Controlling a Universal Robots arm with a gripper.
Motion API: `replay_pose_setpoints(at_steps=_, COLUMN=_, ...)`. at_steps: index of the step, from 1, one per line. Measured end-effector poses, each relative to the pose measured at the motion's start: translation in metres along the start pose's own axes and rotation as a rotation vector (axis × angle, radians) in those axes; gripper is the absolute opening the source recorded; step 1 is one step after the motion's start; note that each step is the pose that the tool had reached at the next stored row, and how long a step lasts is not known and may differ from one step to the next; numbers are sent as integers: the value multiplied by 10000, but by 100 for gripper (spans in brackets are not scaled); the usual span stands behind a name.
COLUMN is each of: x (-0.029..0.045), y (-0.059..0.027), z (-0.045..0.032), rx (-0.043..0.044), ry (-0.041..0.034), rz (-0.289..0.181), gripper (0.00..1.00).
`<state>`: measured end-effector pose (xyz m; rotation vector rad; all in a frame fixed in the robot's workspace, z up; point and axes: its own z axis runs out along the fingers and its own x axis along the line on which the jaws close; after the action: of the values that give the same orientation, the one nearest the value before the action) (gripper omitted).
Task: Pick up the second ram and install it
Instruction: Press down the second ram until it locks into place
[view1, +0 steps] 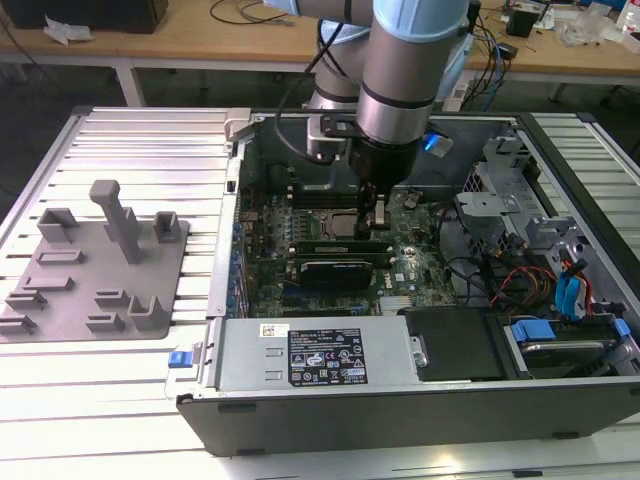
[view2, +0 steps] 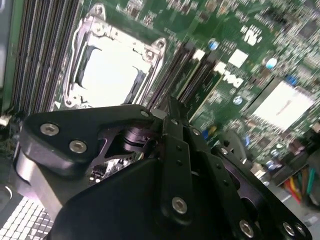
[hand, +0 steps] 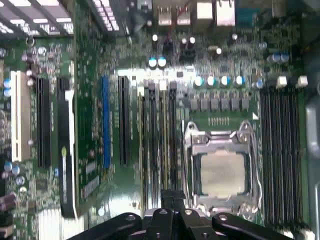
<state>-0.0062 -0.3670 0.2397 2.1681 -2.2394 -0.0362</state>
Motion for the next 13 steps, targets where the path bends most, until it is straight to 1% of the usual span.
replay_pose_setpoints(at_steps=2, x=2, y=103, z=5, rx=1, ry=-1, rz=0, gripper=8)
replay_pose_setpoints(at_steps=4, x=6, y=277, z=15, rx=1, ry=-1, rz=2, gripper=8)
replay_pose_setpoints(at_steps=5, x=6, y=377, z=21, rx=1, ry=-1, rz=1, gripper=8)
replay_pose_setpoints(at_steps=6, x=4, y=422, z=24, rx=1, ry=0, rz=2, gripper=8)
replay_pose_setpoints(at_steps=13, x=5, y=436, z=49, rx=3, ry=-2, rz=1, gripper=8)
